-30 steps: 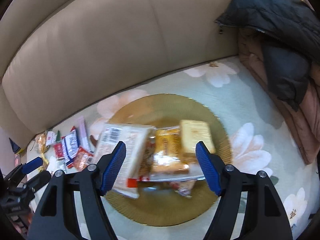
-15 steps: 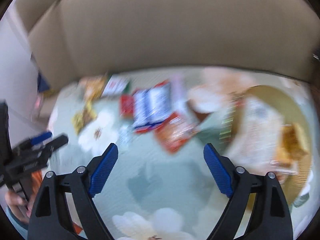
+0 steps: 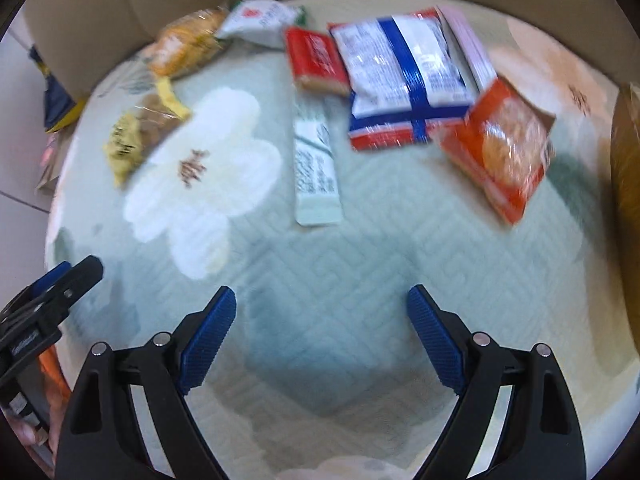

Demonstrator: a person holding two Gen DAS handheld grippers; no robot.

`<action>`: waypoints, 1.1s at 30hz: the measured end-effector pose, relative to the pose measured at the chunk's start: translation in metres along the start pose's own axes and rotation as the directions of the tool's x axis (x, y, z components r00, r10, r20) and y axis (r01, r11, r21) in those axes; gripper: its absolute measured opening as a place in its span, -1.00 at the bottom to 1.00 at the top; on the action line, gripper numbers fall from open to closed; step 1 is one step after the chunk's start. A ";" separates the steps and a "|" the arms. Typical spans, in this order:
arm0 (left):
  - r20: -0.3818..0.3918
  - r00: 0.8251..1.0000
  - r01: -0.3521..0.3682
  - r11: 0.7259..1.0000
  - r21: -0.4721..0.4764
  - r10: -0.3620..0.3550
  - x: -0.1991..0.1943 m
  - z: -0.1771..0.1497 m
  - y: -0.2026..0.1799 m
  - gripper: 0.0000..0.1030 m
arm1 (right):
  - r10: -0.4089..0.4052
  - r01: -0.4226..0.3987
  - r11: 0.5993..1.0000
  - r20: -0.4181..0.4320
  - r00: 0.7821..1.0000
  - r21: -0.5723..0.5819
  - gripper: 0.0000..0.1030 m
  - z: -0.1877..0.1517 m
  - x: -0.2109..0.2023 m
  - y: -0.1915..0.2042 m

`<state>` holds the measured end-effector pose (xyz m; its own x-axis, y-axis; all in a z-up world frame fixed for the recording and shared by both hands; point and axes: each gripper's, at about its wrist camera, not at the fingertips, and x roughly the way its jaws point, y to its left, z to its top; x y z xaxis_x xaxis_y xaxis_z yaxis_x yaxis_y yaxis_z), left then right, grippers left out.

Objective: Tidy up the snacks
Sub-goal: 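Move both tools back toward the yellow peanut bag and mouthwash stick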

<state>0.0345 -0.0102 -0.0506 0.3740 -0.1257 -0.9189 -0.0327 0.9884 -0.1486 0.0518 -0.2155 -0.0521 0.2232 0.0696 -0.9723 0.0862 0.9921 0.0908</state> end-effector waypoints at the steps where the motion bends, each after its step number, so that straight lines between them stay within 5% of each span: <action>1: -0.003 1.000 -0.002 1.000 0.011 0.002 0.001 0.000 -0.001 0.80 | -0.015 0.015 1.000 0.007 1.000 -0.008 0.69 0.000 -0.002 0.001; 8: -0.023 1.000 0.018 1.000 0.006 -0.018 0.010 0.002 0.001 0.80 | -0.042 0.041 0.998 -0.014 0.999 -0.039 0.68 0.002 -0.004 0.004; 12: -0.023 1.000 0.021 1.000 0.012 -0.021 0.012 0.004 0.002 0.80 | -0.002 0.002 1.000 0.010 1.000 -0.022 0.36 0.012 -0.012 -0.001; 17: 0.017 0.998 0.055 0.998 0.006 -0.055 0.000 0.022 0.008 0.80 | 0.009 -0.008 1.000 0.068 0.998 -0.008 0.32 0.032 -0.019 -0.005; 19: 0.023 0.997 0.076 0.997 0.015 -0.077 -0.003 0.033 0.009 0.80 | 0.006 -0.006 1.000 0.075 0.997 -0.002 0.16 0.043 -0.015 -0.005; 33: 0.028 1.000 -0.005 0.937 0.348 -0.005 0.036 0.119 -0.041 0.80 | -0.014 0.017 0.999 0.072 0.997 -0.034 -0.41 0.085 0.013 0.007</action>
<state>0.1599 -0.0449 -0.0345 0.3997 -0.1287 -0.9076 0.2904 0.9569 -0.0078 0.1378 -0.2169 -0.0461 0.2916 0.0476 -0.9554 0.0571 0.9961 0.0671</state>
